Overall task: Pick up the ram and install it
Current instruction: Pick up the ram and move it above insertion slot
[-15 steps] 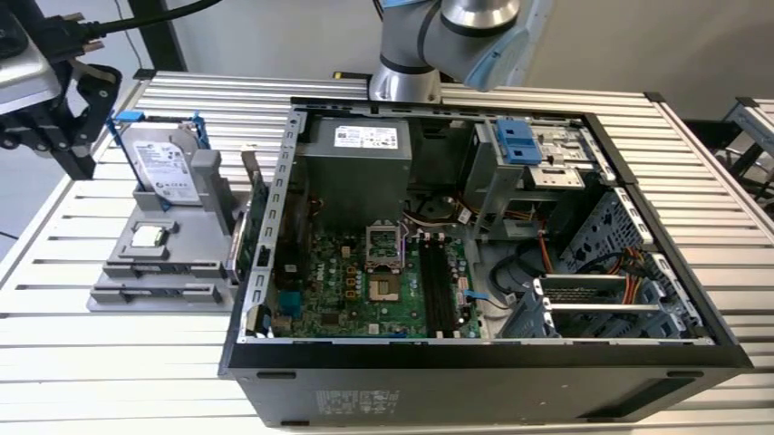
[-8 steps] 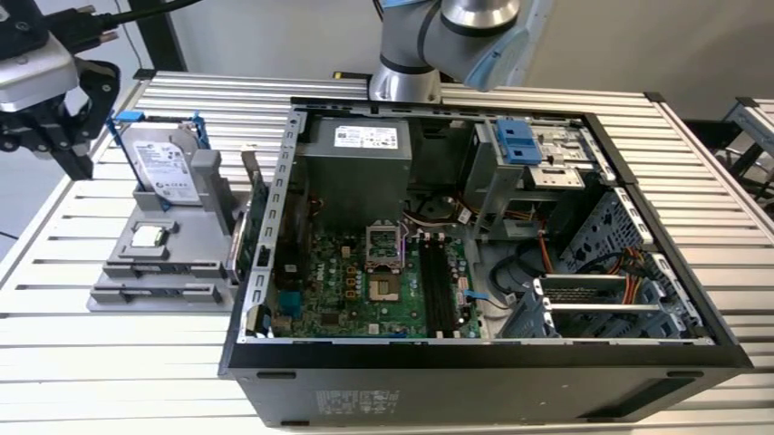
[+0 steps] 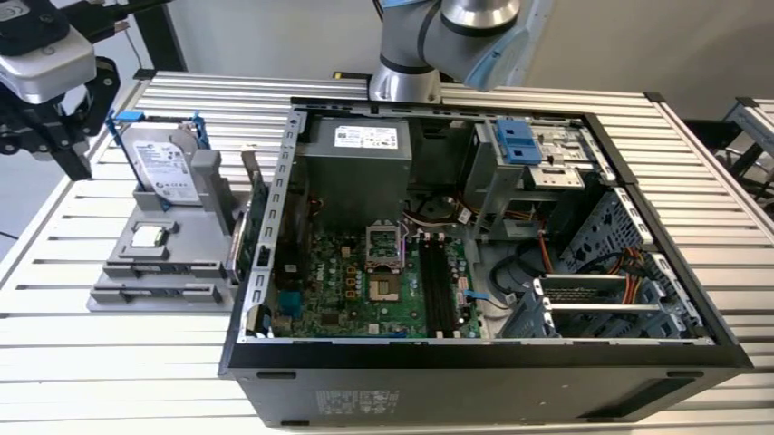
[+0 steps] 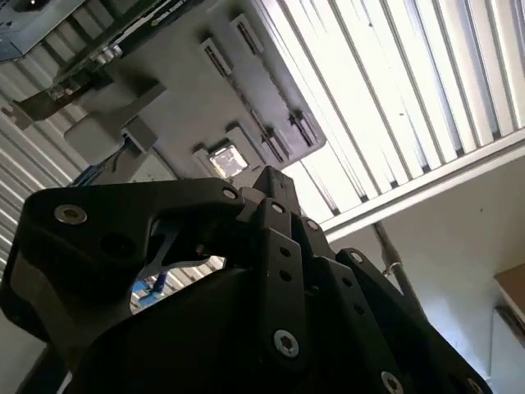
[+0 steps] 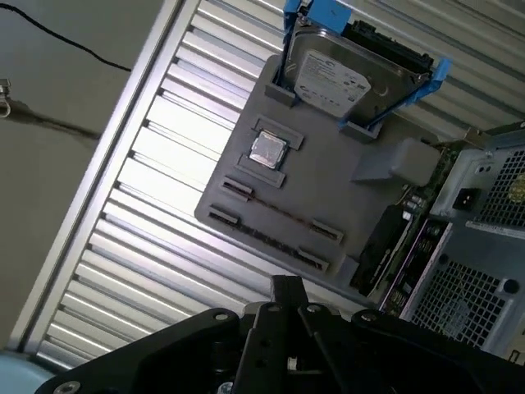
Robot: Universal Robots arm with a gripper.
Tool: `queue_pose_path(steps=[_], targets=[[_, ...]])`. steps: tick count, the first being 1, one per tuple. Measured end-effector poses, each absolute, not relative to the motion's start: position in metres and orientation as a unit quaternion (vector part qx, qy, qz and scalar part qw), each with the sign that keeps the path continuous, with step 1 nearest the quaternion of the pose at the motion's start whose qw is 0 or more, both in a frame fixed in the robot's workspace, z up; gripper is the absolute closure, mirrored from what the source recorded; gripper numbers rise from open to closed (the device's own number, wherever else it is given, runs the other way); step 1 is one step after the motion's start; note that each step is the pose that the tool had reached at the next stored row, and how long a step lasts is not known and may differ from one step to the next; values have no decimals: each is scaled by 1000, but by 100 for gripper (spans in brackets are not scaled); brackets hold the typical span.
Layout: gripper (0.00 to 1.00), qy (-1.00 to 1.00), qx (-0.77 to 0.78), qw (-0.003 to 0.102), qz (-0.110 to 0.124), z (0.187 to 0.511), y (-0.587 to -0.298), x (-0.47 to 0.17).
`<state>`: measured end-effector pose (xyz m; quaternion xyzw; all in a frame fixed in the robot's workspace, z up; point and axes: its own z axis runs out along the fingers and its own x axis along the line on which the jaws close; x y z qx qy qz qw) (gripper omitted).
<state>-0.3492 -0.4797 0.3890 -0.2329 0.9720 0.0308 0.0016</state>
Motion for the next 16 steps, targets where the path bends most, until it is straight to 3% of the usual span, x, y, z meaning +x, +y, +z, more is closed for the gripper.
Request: queue_pose_path(steps=[16], targets=[[100, 928, -371, -3, 31, 389, -480, -349]])
